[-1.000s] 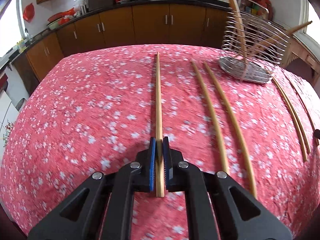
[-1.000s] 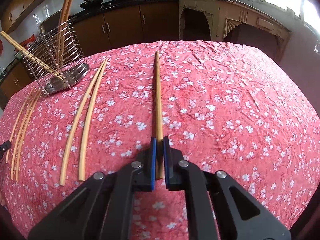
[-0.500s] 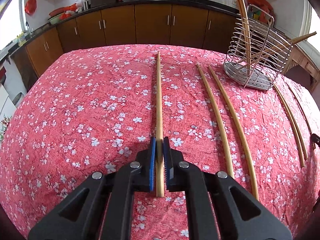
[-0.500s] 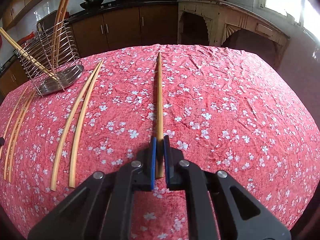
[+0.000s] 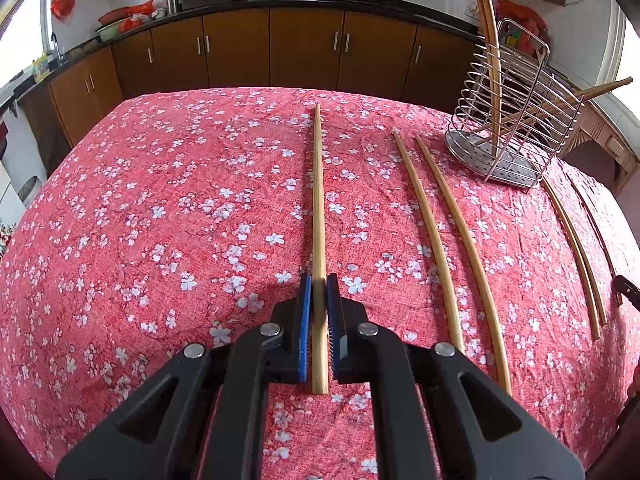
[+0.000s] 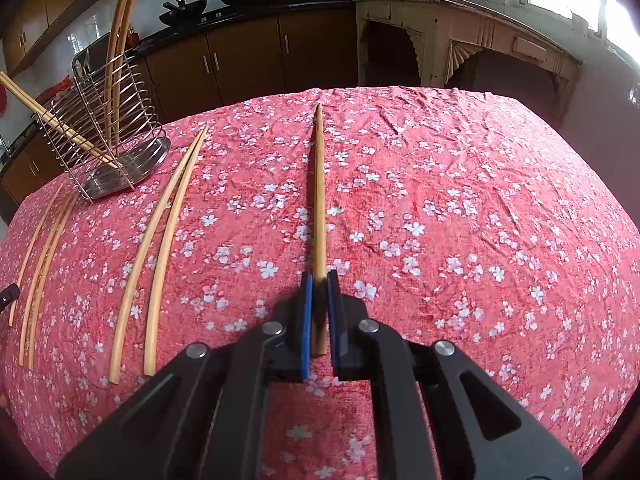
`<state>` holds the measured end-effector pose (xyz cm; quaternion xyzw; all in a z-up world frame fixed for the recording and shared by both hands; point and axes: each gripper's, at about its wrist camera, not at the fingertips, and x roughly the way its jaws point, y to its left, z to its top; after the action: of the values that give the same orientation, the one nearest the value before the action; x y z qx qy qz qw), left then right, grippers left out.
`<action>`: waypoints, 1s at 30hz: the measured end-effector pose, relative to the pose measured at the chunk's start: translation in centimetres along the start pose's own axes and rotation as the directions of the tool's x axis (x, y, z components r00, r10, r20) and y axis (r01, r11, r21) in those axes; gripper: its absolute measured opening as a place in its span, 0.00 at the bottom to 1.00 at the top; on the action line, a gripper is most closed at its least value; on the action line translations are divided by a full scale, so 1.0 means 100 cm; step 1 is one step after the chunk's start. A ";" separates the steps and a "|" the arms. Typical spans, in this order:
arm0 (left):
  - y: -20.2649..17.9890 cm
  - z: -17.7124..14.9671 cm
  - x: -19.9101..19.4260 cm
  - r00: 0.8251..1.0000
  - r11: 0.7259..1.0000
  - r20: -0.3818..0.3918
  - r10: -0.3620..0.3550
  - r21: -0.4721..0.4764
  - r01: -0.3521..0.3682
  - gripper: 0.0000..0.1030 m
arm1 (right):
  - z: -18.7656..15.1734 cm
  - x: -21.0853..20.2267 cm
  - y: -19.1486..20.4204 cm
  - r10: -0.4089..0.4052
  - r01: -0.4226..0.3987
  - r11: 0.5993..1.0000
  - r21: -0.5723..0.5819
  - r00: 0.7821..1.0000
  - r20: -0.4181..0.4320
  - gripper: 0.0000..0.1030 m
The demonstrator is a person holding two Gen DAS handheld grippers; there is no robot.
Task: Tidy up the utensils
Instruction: 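Grasp a wooden chopstick with the left tool while the right tool grasps another, then lift both held chopsticks upright and carry them above the wire holder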
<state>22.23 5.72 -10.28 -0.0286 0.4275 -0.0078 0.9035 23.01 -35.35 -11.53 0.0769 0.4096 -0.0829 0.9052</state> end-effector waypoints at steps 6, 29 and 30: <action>0.001 0.000 -0.001 1.000 1.000 0.000 0.003 0.002 -0.003 0.08 | -0.001 -0.001 0.000 0.010 -0.010 1.000 0.012 1.000 0.000 0.09; -0.013 -0.009 -0.006 1.000 0.998 -0.003 0.022 0.051 -0.021 0.07 | -0.010 -0.008 0.001 0.014 -0.014 1.000 0.017 1.000 0.001 0.08; -0.013 -0.010 -0.007 1.000 0.999 -0.003 0.017 0.051 -0.017 0.07 | -0.012 -0.010 0.000 0.022 -0.022 0.999 0.025 1.000 0.004 0.08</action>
<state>21.07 4.45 -10.28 -0.0021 0.4292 -0.0109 0.9032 21.52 -35.05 -11.53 0.0927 0.4059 -0.0784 0.9058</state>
